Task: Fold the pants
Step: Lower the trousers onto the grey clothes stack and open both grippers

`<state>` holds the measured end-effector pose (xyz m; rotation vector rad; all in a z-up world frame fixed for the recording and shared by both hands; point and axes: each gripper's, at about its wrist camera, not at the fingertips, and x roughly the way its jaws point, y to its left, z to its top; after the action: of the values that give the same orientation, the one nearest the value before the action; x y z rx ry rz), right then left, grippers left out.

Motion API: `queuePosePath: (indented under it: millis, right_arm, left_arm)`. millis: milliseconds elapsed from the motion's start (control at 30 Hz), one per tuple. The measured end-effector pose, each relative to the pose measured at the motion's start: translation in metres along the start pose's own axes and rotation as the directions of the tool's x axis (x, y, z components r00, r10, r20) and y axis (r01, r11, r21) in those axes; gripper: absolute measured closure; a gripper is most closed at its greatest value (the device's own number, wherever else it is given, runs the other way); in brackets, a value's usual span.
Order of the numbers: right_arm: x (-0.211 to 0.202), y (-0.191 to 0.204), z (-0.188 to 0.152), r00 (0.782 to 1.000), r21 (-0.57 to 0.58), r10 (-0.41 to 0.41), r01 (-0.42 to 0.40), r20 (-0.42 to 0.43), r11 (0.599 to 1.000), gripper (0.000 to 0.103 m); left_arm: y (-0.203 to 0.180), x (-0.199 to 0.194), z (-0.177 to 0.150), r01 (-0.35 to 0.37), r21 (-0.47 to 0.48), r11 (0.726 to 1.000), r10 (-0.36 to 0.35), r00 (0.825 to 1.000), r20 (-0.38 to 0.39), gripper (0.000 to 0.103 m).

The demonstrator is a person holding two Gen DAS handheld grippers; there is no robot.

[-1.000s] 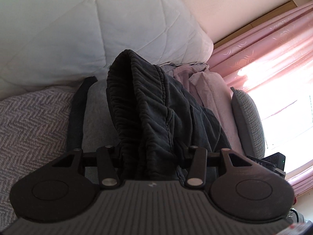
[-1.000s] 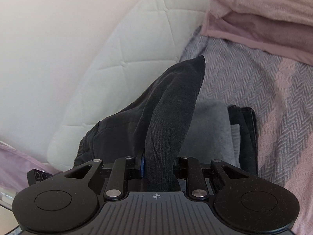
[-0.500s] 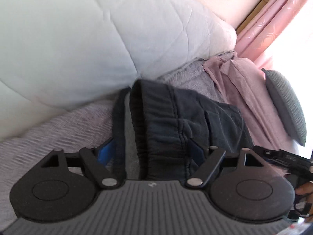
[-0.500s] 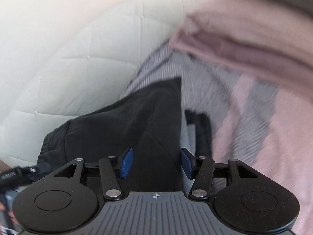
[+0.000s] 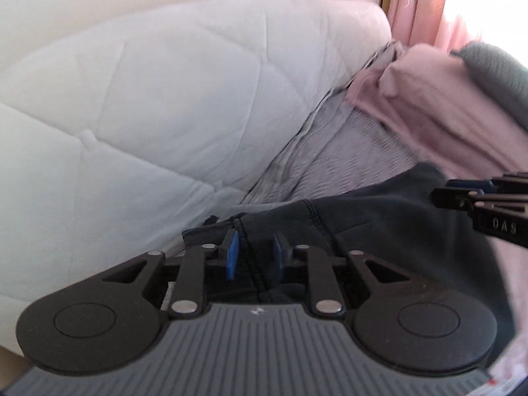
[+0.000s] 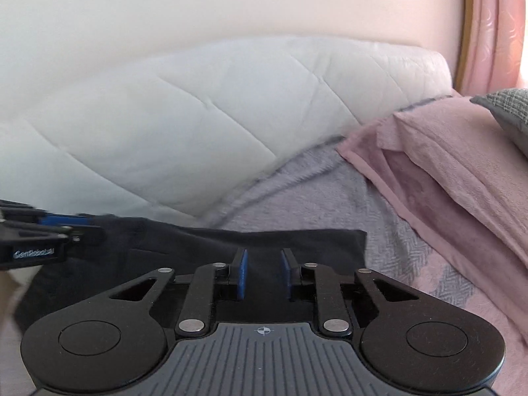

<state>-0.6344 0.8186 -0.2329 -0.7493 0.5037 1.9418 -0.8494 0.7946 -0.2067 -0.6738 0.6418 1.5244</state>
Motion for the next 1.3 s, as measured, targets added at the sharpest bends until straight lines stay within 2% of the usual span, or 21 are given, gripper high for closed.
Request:
queuePosePath:
  millis: [67, 200, 300, 433, 567, 667, 767, 933, 1100, 1200, 1267, 1300]
  right_arm:
    - [0.025, -0.001, -0.005, 0.997, 0.002, -0.027, 0.027, -0.068, 1.0, 0.085]
    - [0.044, 0.003, -0.01, 0.995, -0.071, -0.051, 0.045, -0.085, 0.997, 0.085]
    - [0.04, -0.001, 0.0, 0.994, -0.021, -0.035, 0.033, -0.107, 0.999, 0.085]
    - [-0.006, 0.006, -0.002, 0.998, 0.012, -0.009, 0.01, -0.066, 1.0, 0.085]
    - [-0.054, 0.045, -0.016, 0.997, 0.017, 0.042, -0.041, -0.061, 0.999, 0.084]
    - [-0.076, 0.073, -0.031, 0.994, 0.022, 0.079, -0.078, -0.08, 0.997, 0.084]
    - [-0.079, 0.094, -0.042, 0.989, 0.024, 0.1, -0.098, -0.111, 0.995, 0.084]
    - [-0.043, 0.112, -0.062, 0.978, -0.035, 0.08, -0.088, -0.192, 0.995, 0.084]
    - [-0.047, 0.111, -0.048, 0.976, -0.012, 0.084, -0.088, -0.199, 0.996, 0.084]
    - [-0.062, 0.104, -0.042, 0.98, 0.036, 0.081, -0.076, -0.179, 0.996, 0.075]
    - [-0.078, 0.101, -0.04, 0.984, 0.073, 0.094, -0.084, -0.15, 0.994, 0.06]
    - [-0.085, 0.099, -0.039, 0.985, 0.088, 0.097, -0.085, -0.143, 0.992, 0.057]
  left_arm:
    - [0.004, 0.014, -0.007, -0.01, 0.002, 1.0, 0.01, 1.0, 0.001, 0.081]
    - [0.005, 0.028, -0.011, -0.012, 0.012, 1.0, 0.012, 1.0, 0.011, 0.078]
    - [0.008, 0.016, -0.006, -0.013, 0.004, 1.0, 0.013, 1.0, 0.002, 0.078]
    - [0.013, -0.023, -0.004, 0.013, -0.049, 0.999, -0.012, 1.0, 0.006, 0.08]
    - [0.009, -0.076, -0.021, 0.036, -0.06, 0.998, -0.036, 0.999, -0.006, 0.08]
    - [-0.002, -0.097, -0.036, 0.041, -0.059, 0.997, -0.043, 0.998, -0.044, 0.08]
    - [-0.008, -0.089, -0.051, 0.008, -0.055, 0.998, -0.013, 0.996, -0.092, 0.08]
    - [-0.011, -0.064, -0.064, -0.041, -0.004, 0.999, 0.04, 0.991, -0.129, 0.075]
    - [-0.008, -0.07, -0.057, -0.034, -0.014, 0.999, 0.032, 0.989, -0.141, 0.075]
    - [-0.008, -0.083, -0.05, -0.031, -0.045, 0.999, 0.024, 0.99, -0.141, 0.076]
    - [-0.01, -0.095, -0.046, -0.029, -0.061, 0.998, 0.02, 0.989, -0.149, 0.073]
    - [-0.011, -0.102, -0.044, -0.028, -0.063, 0.998, 0.019, 0.989, -0.148, 0.071]
